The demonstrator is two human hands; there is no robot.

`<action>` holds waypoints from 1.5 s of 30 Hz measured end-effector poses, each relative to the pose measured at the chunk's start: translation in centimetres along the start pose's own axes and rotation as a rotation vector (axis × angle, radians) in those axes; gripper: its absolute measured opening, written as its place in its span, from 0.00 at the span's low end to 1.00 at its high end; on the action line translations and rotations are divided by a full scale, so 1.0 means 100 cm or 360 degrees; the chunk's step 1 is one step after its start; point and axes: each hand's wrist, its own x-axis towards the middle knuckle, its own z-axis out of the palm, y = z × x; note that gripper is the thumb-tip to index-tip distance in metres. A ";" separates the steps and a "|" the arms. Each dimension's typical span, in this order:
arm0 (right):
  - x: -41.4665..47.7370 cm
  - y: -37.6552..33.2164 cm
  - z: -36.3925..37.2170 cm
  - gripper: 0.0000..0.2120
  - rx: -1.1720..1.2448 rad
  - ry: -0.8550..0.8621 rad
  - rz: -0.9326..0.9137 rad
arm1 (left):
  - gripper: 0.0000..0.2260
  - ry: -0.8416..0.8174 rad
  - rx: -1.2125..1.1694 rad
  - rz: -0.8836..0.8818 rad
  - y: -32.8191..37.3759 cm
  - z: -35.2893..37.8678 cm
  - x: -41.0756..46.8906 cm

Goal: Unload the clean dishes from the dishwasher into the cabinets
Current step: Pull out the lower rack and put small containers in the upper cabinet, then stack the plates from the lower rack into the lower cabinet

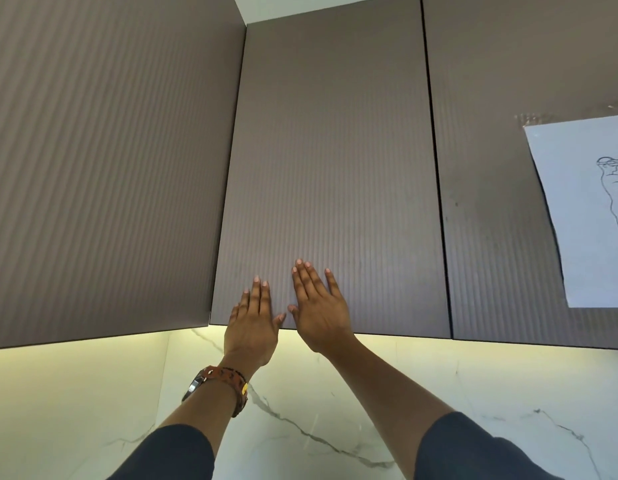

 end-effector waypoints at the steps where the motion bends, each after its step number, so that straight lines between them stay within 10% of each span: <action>1: 0.000 0.000 -0.001 0.29 -0.0006 -0.0013 -0.0004 | 0.30 0.0003 0.0003 -0.0001 0.000 0.000 0.000; 14: -0.102 0.087 -0.068 0.29 -0.0178 -0.0254 0.0194 | 0.28 0.0147 -0.0262 0.0258 0.122 -0.029 -0.054; 28: -0.366 0.236 -0.337 0.30 -0.0758 -0.0477 0.0788 | 0.30 0.0125 -0.0830 0.0880 0.388 -0.168 -0.244; 45: -0.793 0.284 -0.510 0.31 -0.0866 -0.1108 0.1598 | 0.31 -0.0752 -0.1287 0.1506 0.662 -0.203 -0.638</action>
